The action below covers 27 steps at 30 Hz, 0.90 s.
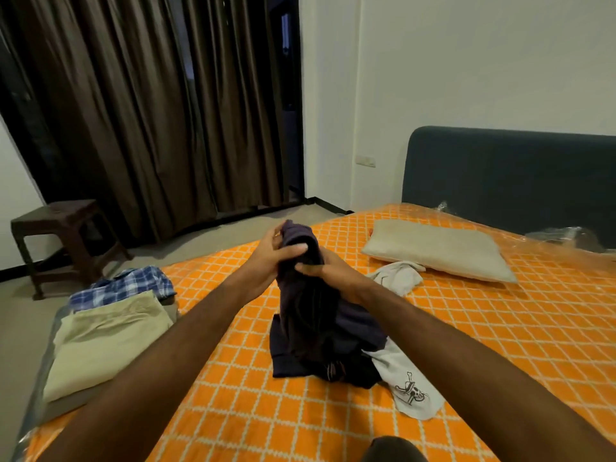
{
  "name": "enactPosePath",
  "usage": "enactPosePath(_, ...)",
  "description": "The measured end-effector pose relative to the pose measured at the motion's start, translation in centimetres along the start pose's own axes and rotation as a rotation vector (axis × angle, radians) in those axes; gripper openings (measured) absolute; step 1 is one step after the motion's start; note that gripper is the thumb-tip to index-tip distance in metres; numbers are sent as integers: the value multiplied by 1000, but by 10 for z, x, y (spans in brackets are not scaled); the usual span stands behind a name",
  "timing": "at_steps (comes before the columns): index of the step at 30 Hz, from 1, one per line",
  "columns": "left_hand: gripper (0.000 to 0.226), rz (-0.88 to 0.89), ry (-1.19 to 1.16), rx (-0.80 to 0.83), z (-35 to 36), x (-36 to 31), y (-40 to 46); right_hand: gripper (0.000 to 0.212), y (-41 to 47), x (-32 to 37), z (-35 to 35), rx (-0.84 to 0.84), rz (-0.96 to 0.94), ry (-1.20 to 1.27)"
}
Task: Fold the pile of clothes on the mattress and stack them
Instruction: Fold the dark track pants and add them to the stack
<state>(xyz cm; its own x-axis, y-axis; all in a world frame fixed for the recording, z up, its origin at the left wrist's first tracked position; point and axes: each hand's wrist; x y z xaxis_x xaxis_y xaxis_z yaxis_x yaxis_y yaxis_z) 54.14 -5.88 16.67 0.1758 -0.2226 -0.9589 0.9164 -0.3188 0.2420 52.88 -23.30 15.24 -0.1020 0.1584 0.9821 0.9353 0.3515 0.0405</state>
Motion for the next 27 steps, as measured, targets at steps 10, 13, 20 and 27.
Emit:
enactPosePath(10,40,286,479,-474,-40,-118,18,38,29,134,-28,183,-10,-235)
enactPosePath(13,28,436,1046,-475,-67,-184,9,36,40,180,-44,211,-49,-323)
enactPosePath(20,35,751,2478,-115,-122,-259,-38,32,56,224,-48,7,-253,-906)
enactPosePath(27,61,640,2608,242,-186,-255,-100,30,28,215,5,-38,-910,-1682)
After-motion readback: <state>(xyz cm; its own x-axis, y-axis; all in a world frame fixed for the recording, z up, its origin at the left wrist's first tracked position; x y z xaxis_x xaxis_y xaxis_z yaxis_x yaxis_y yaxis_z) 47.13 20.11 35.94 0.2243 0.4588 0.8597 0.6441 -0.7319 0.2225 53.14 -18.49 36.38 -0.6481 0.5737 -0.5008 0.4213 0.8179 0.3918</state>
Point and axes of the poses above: each hand's wrist, its own y-axis towards the middle knuckle, its own z-axis out of the palm, x = y × z, and after that the axes turned 3 degrees about z, right-handed
